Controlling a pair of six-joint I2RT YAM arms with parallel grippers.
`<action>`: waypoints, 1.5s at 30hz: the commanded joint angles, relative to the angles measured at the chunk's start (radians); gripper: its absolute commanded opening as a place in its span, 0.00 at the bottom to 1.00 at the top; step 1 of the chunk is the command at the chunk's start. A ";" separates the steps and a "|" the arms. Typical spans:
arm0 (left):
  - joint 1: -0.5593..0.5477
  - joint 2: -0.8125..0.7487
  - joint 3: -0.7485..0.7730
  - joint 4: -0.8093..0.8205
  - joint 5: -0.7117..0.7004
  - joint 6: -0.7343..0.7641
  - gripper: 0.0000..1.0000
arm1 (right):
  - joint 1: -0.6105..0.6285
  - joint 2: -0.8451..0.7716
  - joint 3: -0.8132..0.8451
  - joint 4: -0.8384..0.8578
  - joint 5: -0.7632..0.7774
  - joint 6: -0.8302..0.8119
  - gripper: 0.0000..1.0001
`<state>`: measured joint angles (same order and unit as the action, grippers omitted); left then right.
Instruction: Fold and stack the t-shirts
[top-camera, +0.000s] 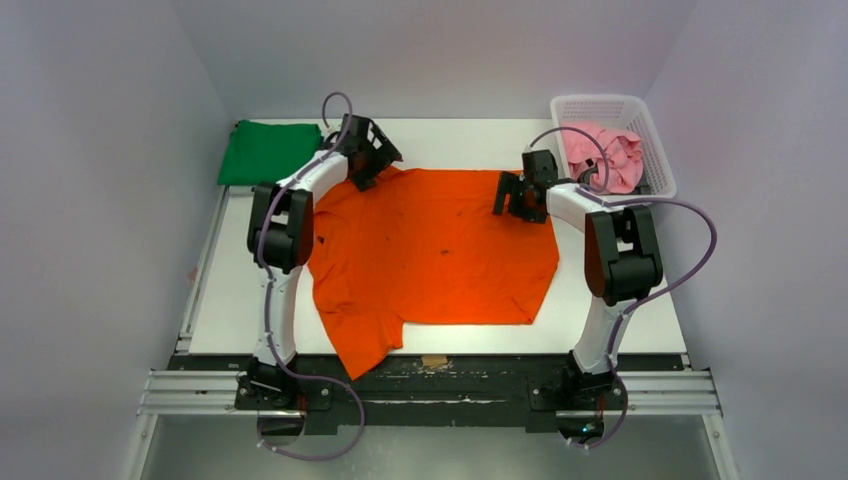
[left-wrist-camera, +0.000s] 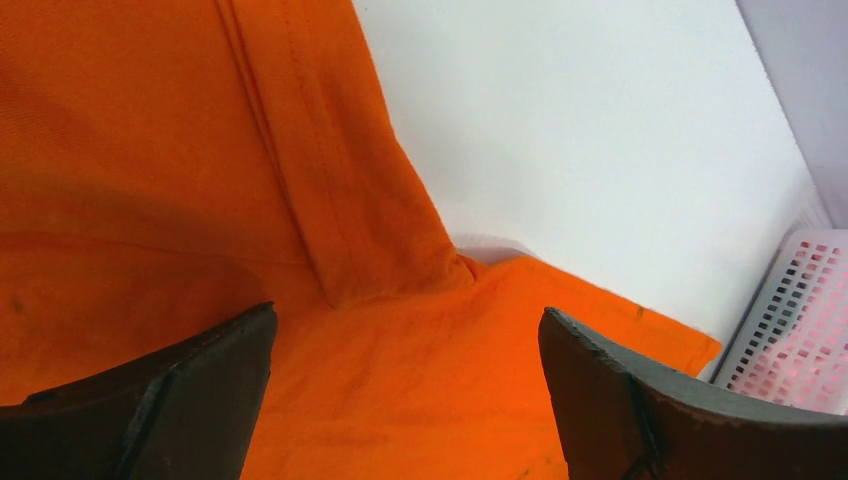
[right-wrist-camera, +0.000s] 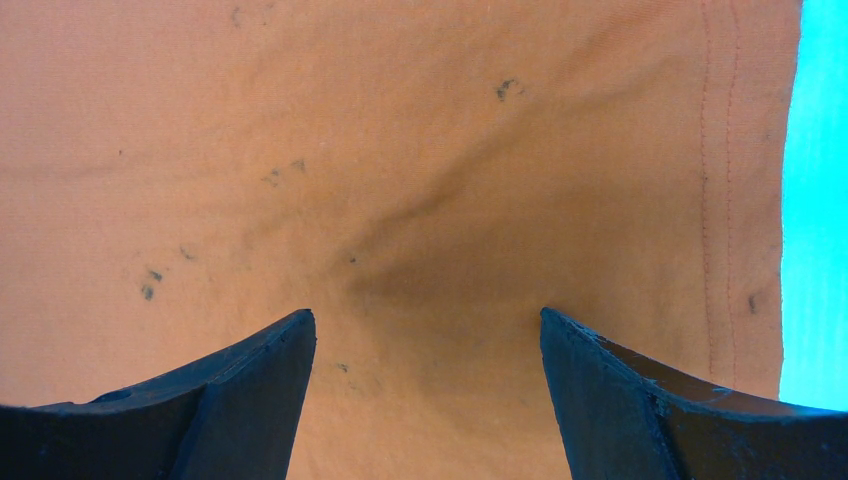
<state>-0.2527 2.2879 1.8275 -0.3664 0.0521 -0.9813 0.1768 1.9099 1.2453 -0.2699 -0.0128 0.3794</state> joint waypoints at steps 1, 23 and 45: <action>-0.010 0.017 0.054 0.076 0.006 -0.039 1.00 | 0.000 -0.017 0.009 -0.014 0.032 -0.024 0.81; -0.008 0.244 0.331 0.282 0.016 -0.090 1.00 | 0.000 -0.003 0.019 -0.034 0.054 -0.042 0.81; 0.020 -0.201 0.194 0.044 0.126 0.263 1.00 | 0.001 -0.093 0.023 -0.069 0.124 -0.015 0.81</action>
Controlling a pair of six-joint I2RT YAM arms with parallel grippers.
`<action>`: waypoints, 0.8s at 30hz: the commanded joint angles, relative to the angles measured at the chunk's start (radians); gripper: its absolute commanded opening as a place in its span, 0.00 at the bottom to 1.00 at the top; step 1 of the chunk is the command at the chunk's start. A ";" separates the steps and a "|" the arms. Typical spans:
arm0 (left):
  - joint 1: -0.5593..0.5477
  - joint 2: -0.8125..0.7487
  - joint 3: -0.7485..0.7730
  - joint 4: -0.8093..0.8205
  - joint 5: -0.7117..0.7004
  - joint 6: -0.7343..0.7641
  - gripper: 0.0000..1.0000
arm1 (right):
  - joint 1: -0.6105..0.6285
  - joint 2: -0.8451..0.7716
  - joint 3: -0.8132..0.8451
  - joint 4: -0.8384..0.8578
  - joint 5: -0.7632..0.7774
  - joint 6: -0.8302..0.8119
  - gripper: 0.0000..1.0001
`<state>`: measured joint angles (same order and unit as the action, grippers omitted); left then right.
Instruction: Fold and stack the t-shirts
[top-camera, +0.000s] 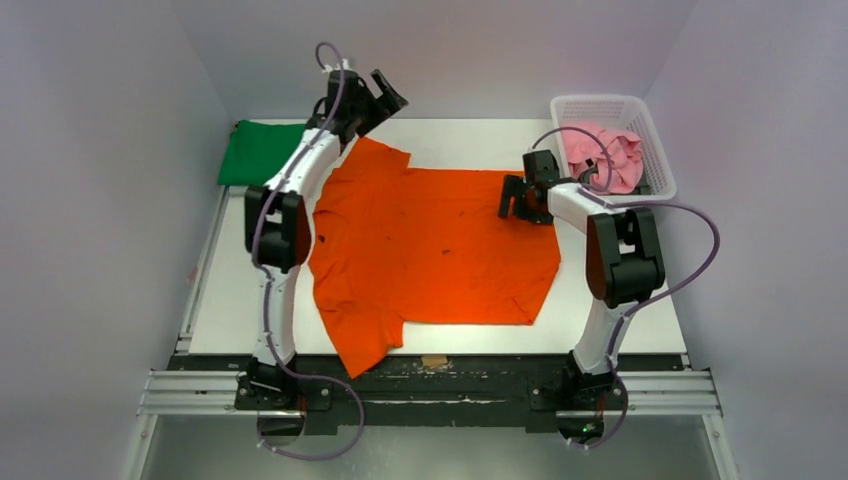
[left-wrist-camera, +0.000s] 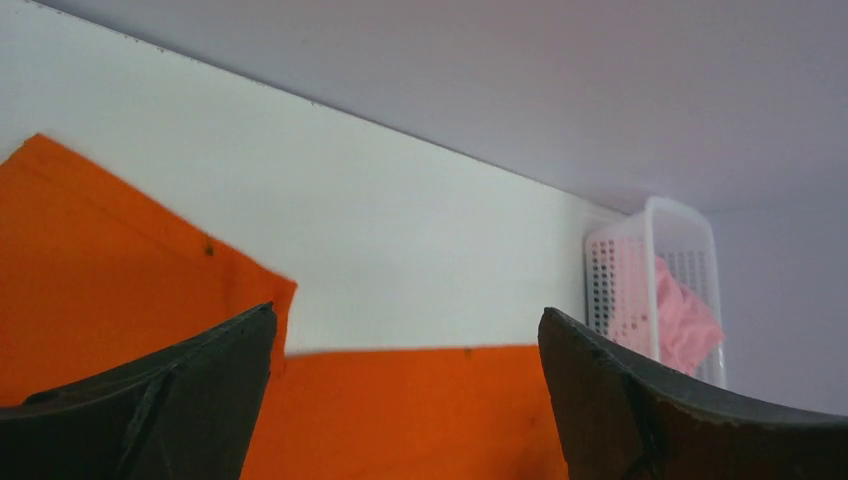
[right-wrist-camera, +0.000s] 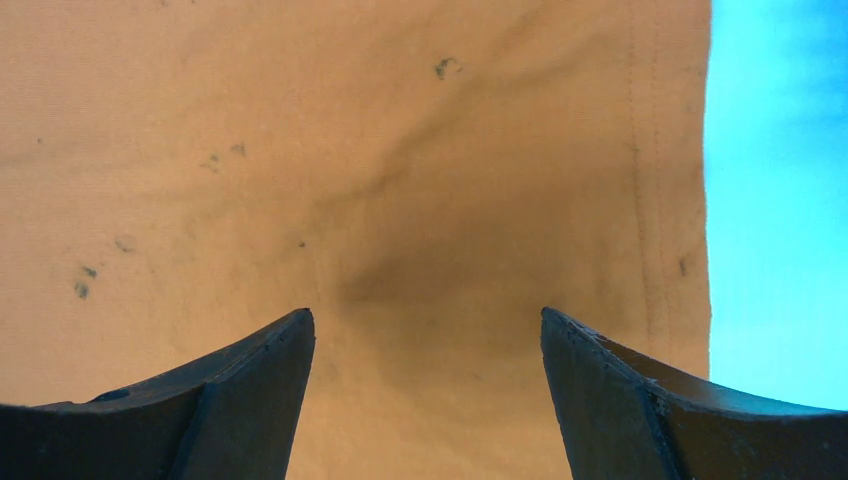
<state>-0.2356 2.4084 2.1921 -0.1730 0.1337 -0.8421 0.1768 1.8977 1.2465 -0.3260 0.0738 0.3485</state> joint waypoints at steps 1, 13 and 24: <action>0.003 -0.374 -0.245 -0.189 0.049 0.136 1.00 | 0.000 -0.095 0.014 -0.017 0.036 0.017 0.81; -0.027 -0.646 -0.908 -0.292 0.103 0.088 1.00 | 0.209 -0.374 -0.219 -0.268 -0.032 0.007 0.80; -0.036 -0.631 -1.028 -0.288 0.019 0.055 1.00 | 0.332 -0.492 -0.498 -0.176 -0.102 0.149 0.79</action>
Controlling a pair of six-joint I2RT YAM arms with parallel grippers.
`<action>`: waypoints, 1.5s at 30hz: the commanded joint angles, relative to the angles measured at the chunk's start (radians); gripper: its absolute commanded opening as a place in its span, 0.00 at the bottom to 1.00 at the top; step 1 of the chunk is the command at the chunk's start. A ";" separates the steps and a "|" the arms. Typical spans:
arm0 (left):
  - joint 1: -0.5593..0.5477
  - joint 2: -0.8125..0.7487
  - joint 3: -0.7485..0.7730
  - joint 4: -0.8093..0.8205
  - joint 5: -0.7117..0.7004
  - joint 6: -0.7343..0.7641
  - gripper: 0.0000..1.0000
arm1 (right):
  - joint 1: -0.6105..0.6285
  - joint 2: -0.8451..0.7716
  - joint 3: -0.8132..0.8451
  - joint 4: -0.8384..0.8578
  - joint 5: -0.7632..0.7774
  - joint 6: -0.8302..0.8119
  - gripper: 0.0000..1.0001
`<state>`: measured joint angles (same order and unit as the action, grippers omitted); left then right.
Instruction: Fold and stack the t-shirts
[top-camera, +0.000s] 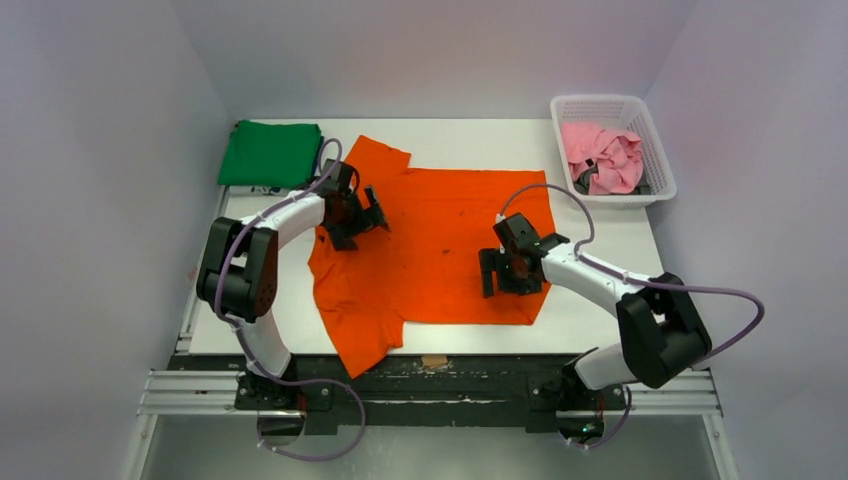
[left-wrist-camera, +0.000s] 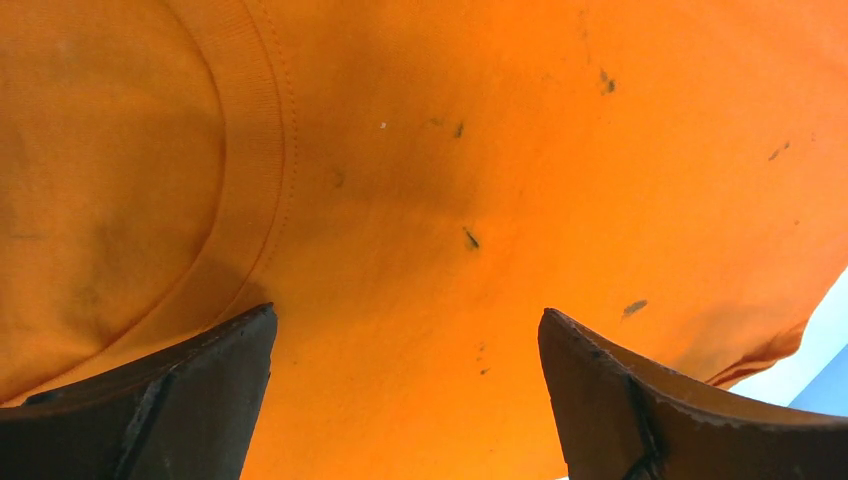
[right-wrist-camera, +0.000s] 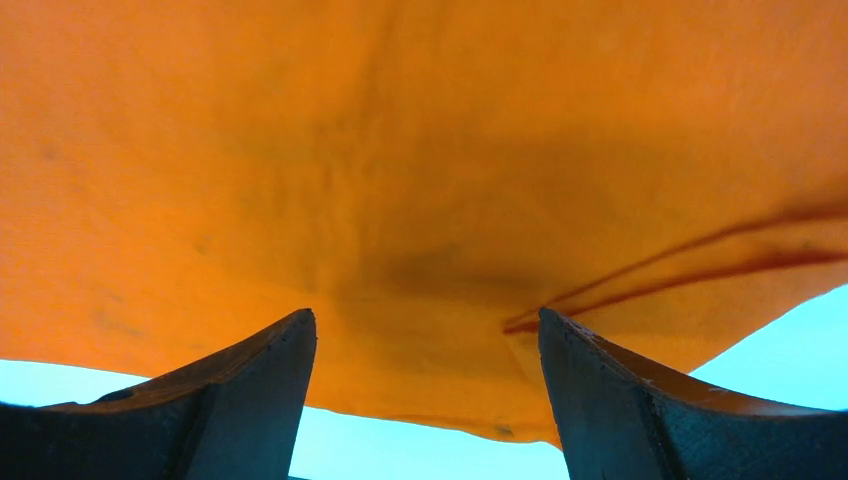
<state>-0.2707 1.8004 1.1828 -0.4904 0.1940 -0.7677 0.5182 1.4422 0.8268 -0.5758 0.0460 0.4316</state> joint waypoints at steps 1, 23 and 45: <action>-0.001 -0.022 -0.021 0.024 -0.050 -0.019 1.00 | -0.010 -0.030 -0.099 0.093 -0.096 0.080 0.79; 0.032 -0.017 -0.011 -0.040 -0.139 0.022 1.00 | -0.119 -0.207 -0.168 -0.231 0.284 0.334 0.73; 0.057 -0.085 0.095 -0.111 -0.128 0.085 1.00 | -0.275 -0.318 -0.029 0.035 0.157 0.200 0.76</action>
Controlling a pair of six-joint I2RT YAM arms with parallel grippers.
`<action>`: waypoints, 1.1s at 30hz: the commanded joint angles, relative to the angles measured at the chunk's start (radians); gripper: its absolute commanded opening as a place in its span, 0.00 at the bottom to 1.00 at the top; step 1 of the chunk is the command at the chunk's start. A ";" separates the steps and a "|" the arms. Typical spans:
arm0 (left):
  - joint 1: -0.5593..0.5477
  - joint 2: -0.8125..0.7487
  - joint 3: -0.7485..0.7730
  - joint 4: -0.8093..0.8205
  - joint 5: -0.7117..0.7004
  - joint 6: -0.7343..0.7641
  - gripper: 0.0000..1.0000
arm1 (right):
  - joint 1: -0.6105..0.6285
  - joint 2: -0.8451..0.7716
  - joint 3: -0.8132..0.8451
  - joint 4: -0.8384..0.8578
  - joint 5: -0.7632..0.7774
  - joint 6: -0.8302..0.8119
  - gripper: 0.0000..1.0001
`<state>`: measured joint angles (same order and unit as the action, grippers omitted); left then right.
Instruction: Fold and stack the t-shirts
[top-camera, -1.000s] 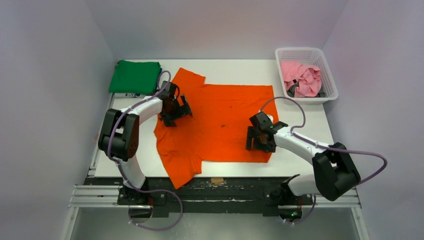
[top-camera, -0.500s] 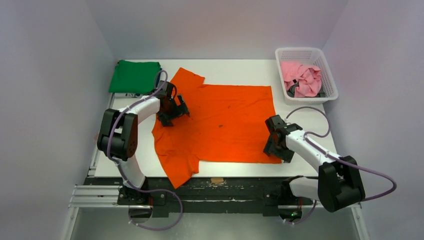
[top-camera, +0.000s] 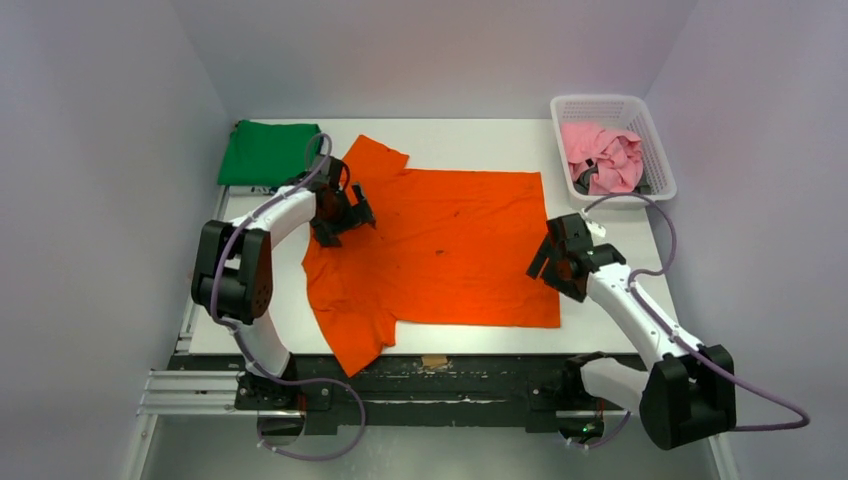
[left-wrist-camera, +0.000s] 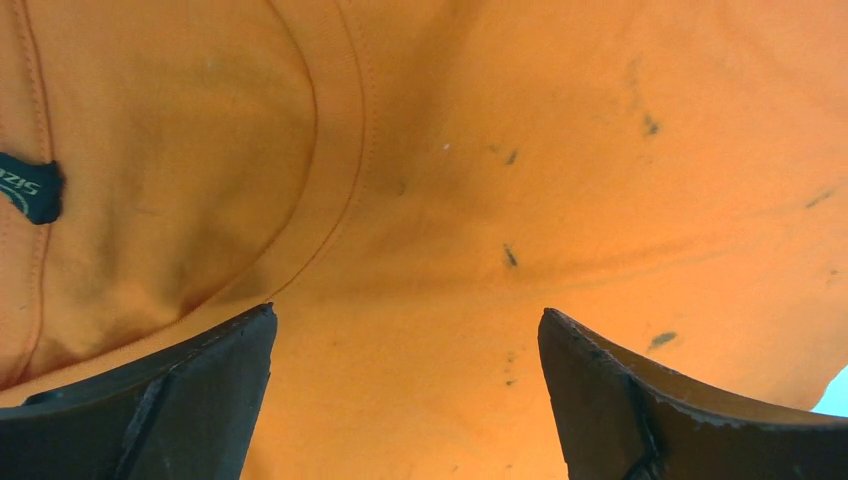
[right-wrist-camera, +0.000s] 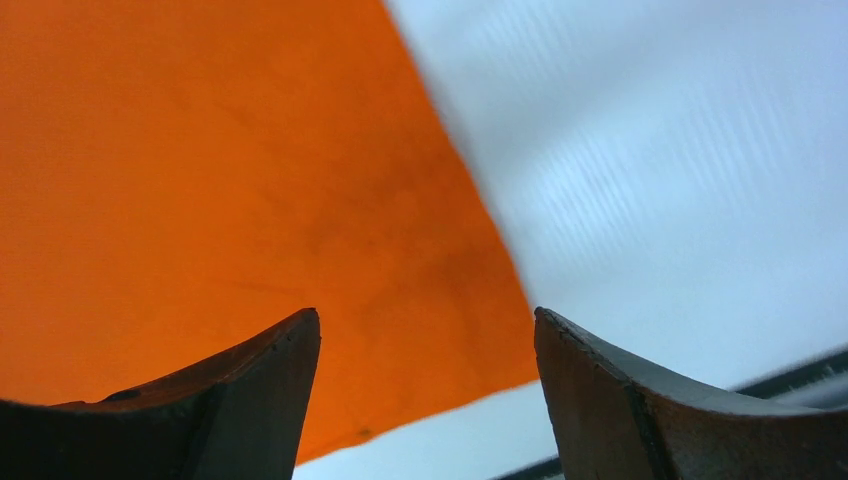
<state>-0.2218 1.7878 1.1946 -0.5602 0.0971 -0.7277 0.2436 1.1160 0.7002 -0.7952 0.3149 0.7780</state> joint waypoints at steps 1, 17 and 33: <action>0.009 -0.071 0.101 -0.058 -0.051 0.053 1.00 | 0.000 0.045 0.122 0.278 -0.122 -0.159 0.77; -0.024 0.349 0.592 -0.334 -0.003 0.120 1.00 | 0.000 0.809 0.646 0.369 -0.182 -0.236 0.78; 0.046 0.802 1.153 -0.344 0.364 -0.019 1.00 | -0.095 1.042 0.854 0.362 -0.202 -0.161 0.77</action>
<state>-0.1997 2.4905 2.2456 -0.9737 0.3435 -0.6807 0.1955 2.0941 1.5284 -0.4191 0.1268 0.5888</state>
